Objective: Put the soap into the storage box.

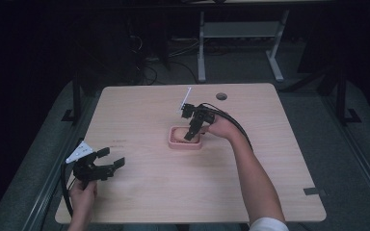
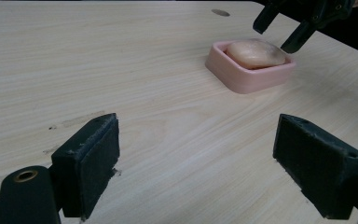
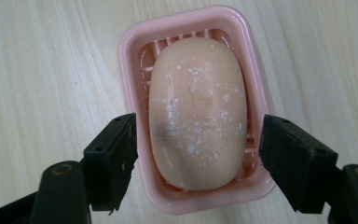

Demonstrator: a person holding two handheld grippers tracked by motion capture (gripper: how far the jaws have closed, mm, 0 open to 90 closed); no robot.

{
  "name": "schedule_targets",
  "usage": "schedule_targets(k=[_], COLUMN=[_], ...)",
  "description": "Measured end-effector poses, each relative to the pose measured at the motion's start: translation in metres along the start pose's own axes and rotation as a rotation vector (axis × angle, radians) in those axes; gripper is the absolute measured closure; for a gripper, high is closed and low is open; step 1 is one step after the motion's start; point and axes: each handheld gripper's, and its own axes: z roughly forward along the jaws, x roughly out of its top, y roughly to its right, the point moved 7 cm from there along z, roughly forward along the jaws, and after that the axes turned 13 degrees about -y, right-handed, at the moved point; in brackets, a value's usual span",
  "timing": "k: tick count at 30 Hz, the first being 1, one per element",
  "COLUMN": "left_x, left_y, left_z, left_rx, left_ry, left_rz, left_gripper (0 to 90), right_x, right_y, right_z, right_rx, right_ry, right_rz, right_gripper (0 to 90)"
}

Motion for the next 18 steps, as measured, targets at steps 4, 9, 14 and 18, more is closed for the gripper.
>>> schedule_targets(k=[4,9,14,18], left_x=[0.0,0.0,0.0,0.0], left_y=[0.001,0.001,0.002,0.002], left_z=[0.0,0.0,0.0,0.0], left_rx=[0.001,0.001,0.001,0.0], left_ry=[0.003,-0.001,-0.005,-0.001], left_rz=[0.002,0.0,0.004,0.002], left_gripper=[14.2,14.2,14.2,14.2], right_x=[-0.005,-0.011,-0.018,-0.022], right_y=[-0.002,-0.002,-0.002,-0.002], right_z=[-0.004,-0.009,-0.011,-0.013], right_rx=[-0.008,-0.013,-0.013,-0.017], right_ry=[0.008,0.023,0.026,0.034], right_rz=[0.007,0.013,0.024,0.032], right_gripper=[26.9,26.8,26.7,26.7])
